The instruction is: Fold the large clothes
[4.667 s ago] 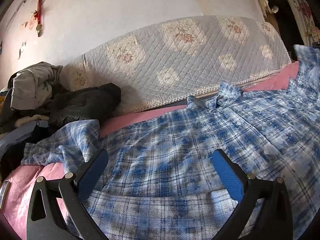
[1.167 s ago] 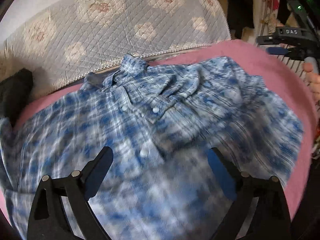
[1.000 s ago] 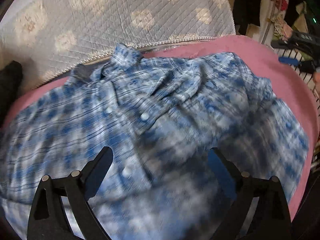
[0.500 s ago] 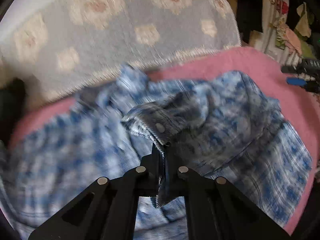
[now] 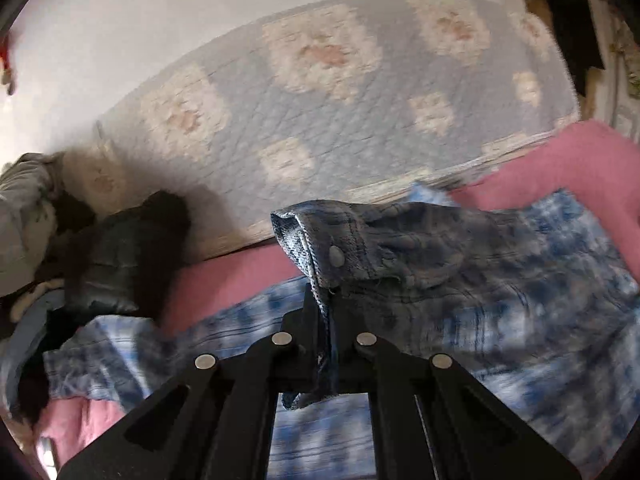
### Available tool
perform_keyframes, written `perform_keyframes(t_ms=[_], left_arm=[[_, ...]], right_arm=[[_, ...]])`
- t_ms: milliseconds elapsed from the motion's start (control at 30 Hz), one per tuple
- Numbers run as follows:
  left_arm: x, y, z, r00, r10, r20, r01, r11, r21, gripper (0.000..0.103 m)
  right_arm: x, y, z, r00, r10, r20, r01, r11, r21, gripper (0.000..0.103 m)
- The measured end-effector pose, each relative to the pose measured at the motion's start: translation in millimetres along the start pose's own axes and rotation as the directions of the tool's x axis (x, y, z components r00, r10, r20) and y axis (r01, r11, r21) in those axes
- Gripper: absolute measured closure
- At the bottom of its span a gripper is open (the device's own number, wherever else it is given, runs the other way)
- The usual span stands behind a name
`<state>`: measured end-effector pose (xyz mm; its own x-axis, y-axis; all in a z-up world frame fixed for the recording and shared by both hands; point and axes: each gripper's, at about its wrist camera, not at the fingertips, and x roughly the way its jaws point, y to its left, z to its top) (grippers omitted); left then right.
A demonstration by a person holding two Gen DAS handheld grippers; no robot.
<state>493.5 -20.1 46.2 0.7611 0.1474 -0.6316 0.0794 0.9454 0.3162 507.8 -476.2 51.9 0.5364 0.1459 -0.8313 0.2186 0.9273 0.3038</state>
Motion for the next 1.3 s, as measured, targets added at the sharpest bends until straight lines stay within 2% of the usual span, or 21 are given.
perform_keyframes(t_ms=[133,200,333,433,500,533,567,633,700,767,867,933,1033,1133,1200,1267,1300], left_arm=[[18,22,-13,0.999,0.014,-0.049,-0.016,0.999,-0.032,0.1],[25,30,-22,0.996,0.048,-0.074,-0.051,0.997,-0.049,0.1],[39,31,-34,0.992,0.076,-0.099,-0.078,0.997,-0.022,0.1],[47,30,-43,0.991,0.069,-0.115,-0.071,0.997,-0.014,0.099],[49,37,-48,0.993,0.005,-0.115,-0.015,0.996,-0.087,0.091],[49,44,-49,0.994,-0.028,-0.11,0.012,0.99,-0.143,0.079],[46,52,-51,0.995,-0.039,-0.093,0.02,0.981,-0.193,0.061],[34,61,-56,0.999,-0.021,-0.043,0.011,0.976,-0.216,0.043],[18,66,-59,1.0,-0.011,-0.011,0.009,0.979,-0.202,0.038],[2,75,-65,1.0,-0.027,0.008,0.028,0.978,-0.209,0.024],[-25,92,-74,0.996,-0.058,0.068,0.073,0.966,-0.249,0.009],[-35,102,-77,0.995,-0.045,0.092,0.065,0.97,-0.234,0.001],[-41,125,-74,0.995,-0.006,0.098,0.029,0.971,-0.237,0.001],[-45,161,-73,0.995,-0.048,0.092,0.073,0.952,-0.296,0.001],[-47,187,-78,0.995,-0.005,0.101,0.04,0.939,-0.341,0.001],[-39,218,-84,0.995,0.065,0.08,-0.027,0.91,-0.413,0.001],[-33,235,-89,0.997,0.058,0.057,-0.026,0.889,-0.457,0.001]], right_arm=[[4,21,-7,0.998,-0.067,0.018,0.068,0.993,-0.096,0.043],[6,29,-10,0.997,-0.075,0.02,0.077,0.989,-0.124,0.043],[19,40,-14,0.995,-0.102,0.01,0.102,0.983,-0.153,0.043],[29,42,-15,0.994,-0.11,-0.015,0.107,0.984,-0.144,0.043],[33,42,-15,0.994,-0.102,-0.026,0.097,0.986,-0.136,0.043],[33,43,-14,0.994,-0.101,-0.028,0.097,0.986,-0.134,0.043],[32,44,-14,0.994,-0.105,-0.024,0.101,0.985,-0.139,0.043],[28,47,-15,0.993,-0.119,-0.009,0.117,0.982,-0.149,0.043],[20,51,-16,0.992,-0.122,0.017,0.123,0.979,-0.161,0.043],[10,57,-16,0.993,-0.105,0.046,0.112,0.979,-0.171,0.043],[1,64,-19,0.992,-0.103,0.072,0.115,0.976,-0.183,0.043],[-4,72,-24,0.992,-0.094,0.085,0.11,0.971,-0.211,0.043],[-10,81,-31,0.989,-0.102,0.11,0.126,0.963,-0.238,0.043],[-16,84,-37,0.99,-0.092,0.107,0.115,0.965,-0.237,0.043],[-19,84,-40,0.994,-0.065,0.091,0.084,0.972,-0.219,0.043],[-22,84,-44,0.996,-0.048,0.078,0.064,0.974,-0.215,0.043],[-23,85,-46,0.995,-0.054,0.082,0.071,0.973,-0.221,0.043]])
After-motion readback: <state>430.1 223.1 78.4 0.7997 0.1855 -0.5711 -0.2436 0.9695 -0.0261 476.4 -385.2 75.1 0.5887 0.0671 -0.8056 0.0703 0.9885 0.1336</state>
